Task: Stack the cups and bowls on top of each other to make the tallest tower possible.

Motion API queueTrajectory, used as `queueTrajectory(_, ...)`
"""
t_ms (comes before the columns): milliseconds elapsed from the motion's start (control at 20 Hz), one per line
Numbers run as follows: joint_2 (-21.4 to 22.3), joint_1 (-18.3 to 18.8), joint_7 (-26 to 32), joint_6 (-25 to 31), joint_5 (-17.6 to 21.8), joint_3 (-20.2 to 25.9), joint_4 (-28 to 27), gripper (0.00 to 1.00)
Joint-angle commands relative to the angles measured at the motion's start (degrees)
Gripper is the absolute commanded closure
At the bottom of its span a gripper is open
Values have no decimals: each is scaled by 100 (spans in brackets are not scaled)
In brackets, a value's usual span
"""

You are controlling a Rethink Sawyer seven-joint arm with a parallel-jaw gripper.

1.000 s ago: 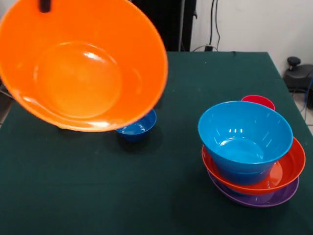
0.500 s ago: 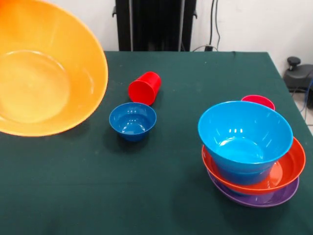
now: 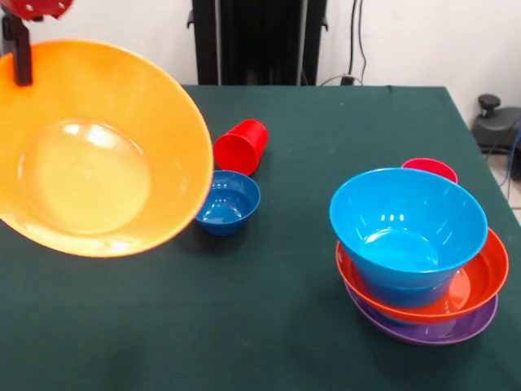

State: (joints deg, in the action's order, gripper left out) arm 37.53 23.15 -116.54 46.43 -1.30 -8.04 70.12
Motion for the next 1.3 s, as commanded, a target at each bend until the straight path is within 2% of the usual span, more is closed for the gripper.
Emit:
queueTrajectory(50,-386,136,1042,-402,397,953,615,100)
queueTrajectory(350,-512,264,846,-777,518,1161,712,100)
queueTrajectory(750,-887,447,721,-1239,666,1405,697,100)
queueTrajectory(1300,-1295,487,529,-1362,854,1494,534,100)
